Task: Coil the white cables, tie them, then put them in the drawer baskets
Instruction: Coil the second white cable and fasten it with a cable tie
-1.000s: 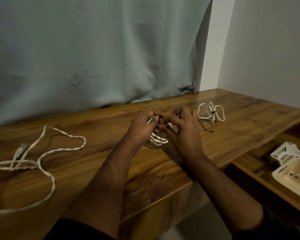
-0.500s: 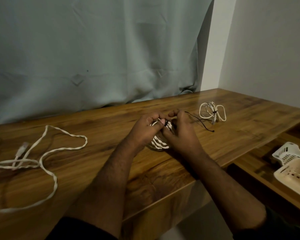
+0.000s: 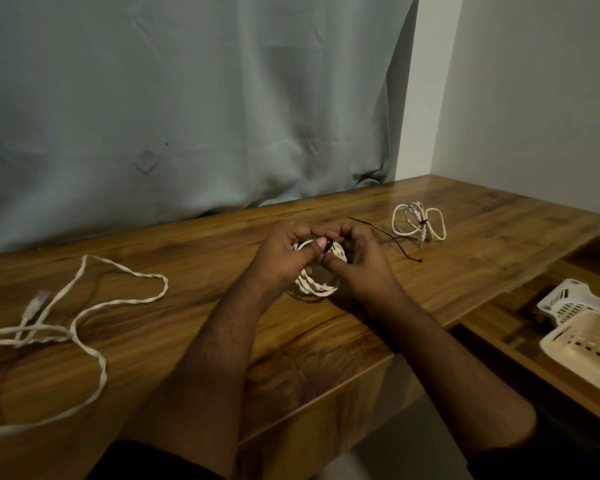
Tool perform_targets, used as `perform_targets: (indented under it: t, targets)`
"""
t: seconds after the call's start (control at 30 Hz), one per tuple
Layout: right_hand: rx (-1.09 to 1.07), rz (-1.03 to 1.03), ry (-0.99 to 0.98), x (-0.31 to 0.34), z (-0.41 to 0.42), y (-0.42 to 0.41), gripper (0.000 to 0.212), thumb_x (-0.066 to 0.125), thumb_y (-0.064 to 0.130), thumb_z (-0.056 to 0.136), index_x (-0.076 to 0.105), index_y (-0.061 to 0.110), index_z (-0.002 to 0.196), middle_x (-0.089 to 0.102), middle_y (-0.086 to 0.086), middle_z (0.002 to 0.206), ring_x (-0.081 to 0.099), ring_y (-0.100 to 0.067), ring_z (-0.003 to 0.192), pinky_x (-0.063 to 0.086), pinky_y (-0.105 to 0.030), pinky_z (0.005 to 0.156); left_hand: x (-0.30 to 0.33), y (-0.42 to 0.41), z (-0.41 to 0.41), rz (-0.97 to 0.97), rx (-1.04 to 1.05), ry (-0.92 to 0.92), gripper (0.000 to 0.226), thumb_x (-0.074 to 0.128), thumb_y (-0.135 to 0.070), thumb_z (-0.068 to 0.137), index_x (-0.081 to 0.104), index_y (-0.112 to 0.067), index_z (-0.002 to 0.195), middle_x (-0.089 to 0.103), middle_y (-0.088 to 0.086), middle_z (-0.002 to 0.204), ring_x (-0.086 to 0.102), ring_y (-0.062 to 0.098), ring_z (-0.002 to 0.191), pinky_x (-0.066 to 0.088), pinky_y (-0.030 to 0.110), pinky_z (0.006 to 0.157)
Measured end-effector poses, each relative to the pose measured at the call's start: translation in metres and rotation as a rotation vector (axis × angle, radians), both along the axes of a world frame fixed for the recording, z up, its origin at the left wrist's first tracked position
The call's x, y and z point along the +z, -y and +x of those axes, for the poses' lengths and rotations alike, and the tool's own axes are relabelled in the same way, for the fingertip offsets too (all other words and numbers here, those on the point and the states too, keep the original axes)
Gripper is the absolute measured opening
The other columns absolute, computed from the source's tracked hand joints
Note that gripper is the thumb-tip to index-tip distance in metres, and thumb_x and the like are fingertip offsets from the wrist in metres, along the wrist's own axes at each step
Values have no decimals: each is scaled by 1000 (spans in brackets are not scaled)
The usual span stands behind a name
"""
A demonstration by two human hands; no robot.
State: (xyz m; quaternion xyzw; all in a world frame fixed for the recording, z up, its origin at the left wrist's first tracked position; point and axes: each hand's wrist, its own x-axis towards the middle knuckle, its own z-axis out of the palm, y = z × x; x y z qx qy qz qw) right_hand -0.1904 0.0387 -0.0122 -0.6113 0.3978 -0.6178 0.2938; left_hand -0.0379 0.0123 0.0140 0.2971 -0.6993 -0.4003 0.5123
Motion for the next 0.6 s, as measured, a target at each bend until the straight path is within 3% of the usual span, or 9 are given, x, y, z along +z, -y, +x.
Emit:
perform_targets:
  t: [0.2, 0.3, 0.37, 0.47, 0.6]
  targets:
    - [76, -5, 59, 4, 5, -6, 28, 59, -6, 98, 58, -2, 125, 72, -5, 114, 70, -10, 104, 56, -25, 86, 3, -1, 3, 33, 59, -91, 22, 65, -4, 97, 78, -22, 92, 79, -5, 92, 67, 3, 72, 51, 24, 56]
    - [118, 53, 172, 8, 3, -10, 28, 42, -7, 103, 56, -9, 127, 71, -13, 111, 72, -10, 90, 57, -21, 72, 4, 0, 3, 26, 58, -105, 24, 65, -2, 97, 79, -21, 93, 79, -2, 92, 68, 9, 77, 51, 27, 57]
    - [112, 72, 201, 9, 0, -9, 28, 39, -5, 104, 55, -9, 127, 70, -21, 113, 71, -16, 89, 58, -25, 72, 4, 1, 2, 37, 42, -102, 21, 66, -2, 96, 79, -19, 94, 79, -1, 92, 68, 9, 81, 51, 25, 60]
    - [101, 63, 199, 8, 1, -7, 26, 41, 1, 107, 56, -7, 128, 68, -27, 120, 69, -27, 101, 58, -33, 85, 5, -1, 3, 46, 37, -106, 21, 67, -1, 95, 79, -17, 94, 79, -4, 92, 70, 5, 86, 51, 19, 70]
    - [161, 107, 264, 8, -1, -2, 26, 45, 5, 108, 55, -7, 129, 67, -30, 121, 66, -32, 103, 56, -37, 85, 2, 2, 5, 40, 34, -124, 19, 69, -2, 94, 79, -18, 94, 79, 3, 100, 72, 13, 96, 54, 25, 79]
